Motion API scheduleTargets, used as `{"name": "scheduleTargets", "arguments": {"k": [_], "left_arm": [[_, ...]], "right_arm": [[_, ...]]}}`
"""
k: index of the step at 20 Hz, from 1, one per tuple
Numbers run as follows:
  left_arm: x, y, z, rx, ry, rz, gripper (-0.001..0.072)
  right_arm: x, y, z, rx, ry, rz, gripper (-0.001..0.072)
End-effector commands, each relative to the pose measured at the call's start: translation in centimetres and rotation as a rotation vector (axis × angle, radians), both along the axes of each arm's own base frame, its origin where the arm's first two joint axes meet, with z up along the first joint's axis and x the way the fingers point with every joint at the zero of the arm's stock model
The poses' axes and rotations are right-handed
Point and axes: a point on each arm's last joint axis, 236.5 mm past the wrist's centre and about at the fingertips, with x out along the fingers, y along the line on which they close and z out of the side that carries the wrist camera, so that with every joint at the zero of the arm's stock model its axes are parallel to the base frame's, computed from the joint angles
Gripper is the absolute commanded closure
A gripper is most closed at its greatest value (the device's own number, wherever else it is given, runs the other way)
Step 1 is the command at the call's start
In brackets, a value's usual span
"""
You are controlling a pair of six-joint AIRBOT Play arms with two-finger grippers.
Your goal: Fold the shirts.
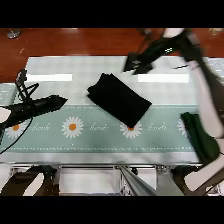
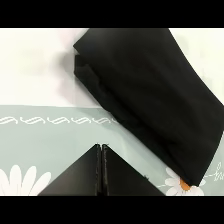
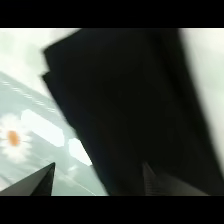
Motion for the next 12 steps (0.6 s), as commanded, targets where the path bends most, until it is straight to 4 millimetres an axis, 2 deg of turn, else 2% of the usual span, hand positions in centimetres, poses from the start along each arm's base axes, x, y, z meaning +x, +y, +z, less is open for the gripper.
{"name": "scheduleTargets", "arguments": {"k": [1, 2, 3, 5, 7, 8, 9, 10, 12], "left_arm": [[-0.2, -0.2, -0.1, -0.007, 0.009, -0.006, 0.0692], [-0.4, -0.3, -0.2, -0.007, 0.016, -0.012, 0.0692], [-0.5, -0.3, -0.4, -0.008, 0.020, -0.014, 0.0692], [-1.0, -0.7, -1.1, -0.008, 0.038, -0.026, 0.0692], [-1.9, -1.6, -2.2, -0.008, 0.065, -0.055, 0.0692], [-2.5, -2.2, -2.7, -0.008, 0.078, -0.074, 0.0692], [-2.9, -2.7, -3.1, -0.007, 0.087, -0.094, 0.0692], [-3.3, -3.3, -3.3, -0.005, 0.093, -0.114, 0.0692], [-3.6, -4.3, -3.5, -0.002, 0.093, -0.142, 0.0692]], "right_arm": [[-3.6, -14.1, 2.8, -0.275, -0.046, -0.204, 0.0085], [-5.1, -15.4, 2.0, -0.266, -0.073, -0.278, 0.0085], [-6.7, -16.1, 0.2, -0.251, -0.094, -0.348, 0.0085], [-11.2, -16.1, -6.0, -0.199, -0.072, -0.532, 0.0085], [-16.3, -12.3, -12.2, -0.044, 0.055, -0.625, 0.0086], [-18.4, -10.1, -14.5, 0.029, 0.127, -0.631, 0.0086], [-19.7, -8.2, -15.9, 0.076, 0.171, -0.615, 0.0086], [-20.1, -7.1, -16.6, 0.094, 0.191, -0.595, 0.0086], [-19.5, -5.5, -17.4, 0.124, 0.210, -0.587, 0.0086]]}}
